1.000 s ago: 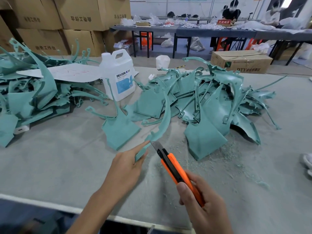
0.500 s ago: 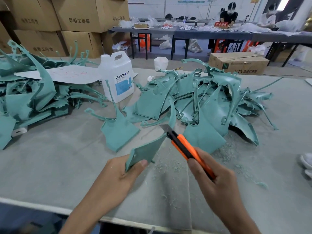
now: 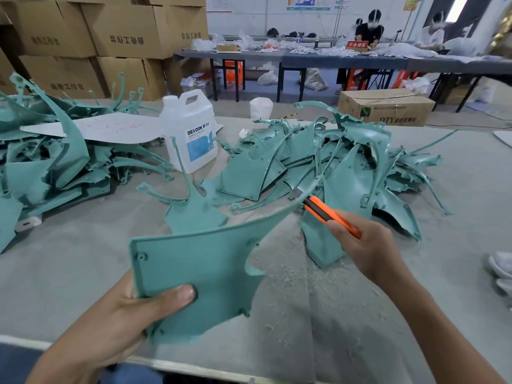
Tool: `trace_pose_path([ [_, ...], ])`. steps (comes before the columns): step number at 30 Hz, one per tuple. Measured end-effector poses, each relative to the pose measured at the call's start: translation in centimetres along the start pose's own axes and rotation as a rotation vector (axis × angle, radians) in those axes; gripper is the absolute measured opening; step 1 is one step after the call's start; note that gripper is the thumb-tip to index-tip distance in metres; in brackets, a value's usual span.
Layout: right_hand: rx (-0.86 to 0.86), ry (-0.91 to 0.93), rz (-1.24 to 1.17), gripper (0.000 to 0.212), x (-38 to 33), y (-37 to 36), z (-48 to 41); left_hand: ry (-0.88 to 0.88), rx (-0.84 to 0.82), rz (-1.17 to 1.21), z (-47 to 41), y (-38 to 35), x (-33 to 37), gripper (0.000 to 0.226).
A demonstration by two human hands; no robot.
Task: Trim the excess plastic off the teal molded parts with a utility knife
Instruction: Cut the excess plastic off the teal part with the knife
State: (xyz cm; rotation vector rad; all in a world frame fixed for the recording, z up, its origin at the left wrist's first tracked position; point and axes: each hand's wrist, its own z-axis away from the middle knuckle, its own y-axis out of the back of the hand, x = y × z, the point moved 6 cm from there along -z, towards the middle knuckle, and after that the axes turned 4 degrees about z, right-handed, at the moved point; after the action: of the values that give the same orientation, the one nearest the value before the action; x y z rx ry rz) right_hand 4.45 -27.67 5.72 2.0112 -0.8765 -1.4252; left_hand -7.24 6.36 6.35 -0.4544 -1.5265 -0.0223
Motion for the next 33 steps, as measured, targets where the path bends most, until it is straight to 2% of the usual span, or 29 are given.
trace_pose_path([
  [3,0.047,-0.043,-0.049,0.019,0.1,-0.6,1.0,-0.02,0.087,0.02,-0.9,0.2,-0.5,0.048],
  [8,0.115,-0.073,-0.264,0.016,-1.6,0.5,3.5,-0.051,0.089,-0.04,-2.0,0.4,-1.1,0.045],
  [14,0.004,0.11,-0.273,0.027,-8.3,1.5,6.9,0.017,0.173,-0.392,-2.9,0.1,-1.5,0.037],
  [17,-0.084,0.22,-0.212,0.028,-11.0,0.9,8.4,0.046,0.278,-0.621,-3.3,0.3,-1.3,0.055],
  [20,-0.148,0.247,-0.163,0.029,-12.1,0.1,9.1,-0.017,0.374,-0.84,-3.1,-0.4,-0.3,0.052],
  [24,-0.167,0.263,-0.179,0.03,-12.0,0.2,9.2,-0.103,0.391,-1.023,-2.3,-1.1,1.2,0.042],
  [28,-0.096,0.279,-0.212,0.024,-10.9,0.9,7.8,-0.145,0.348,-1.016,-1.3,-1.9,2.3,0.035],
  [32,-0.033,0.263,-0.251,0.024,-9.3,1.8,5.5,-0.062,0.36,-0.851,-0.1,-1.3,3.0,0.065],
  [33,-0.017,0.265,-0.254,0.026,-8.9,2.0,5.0,-0.042,0.35,-0.799,0.2,-1.3,3.2,0.065],
])
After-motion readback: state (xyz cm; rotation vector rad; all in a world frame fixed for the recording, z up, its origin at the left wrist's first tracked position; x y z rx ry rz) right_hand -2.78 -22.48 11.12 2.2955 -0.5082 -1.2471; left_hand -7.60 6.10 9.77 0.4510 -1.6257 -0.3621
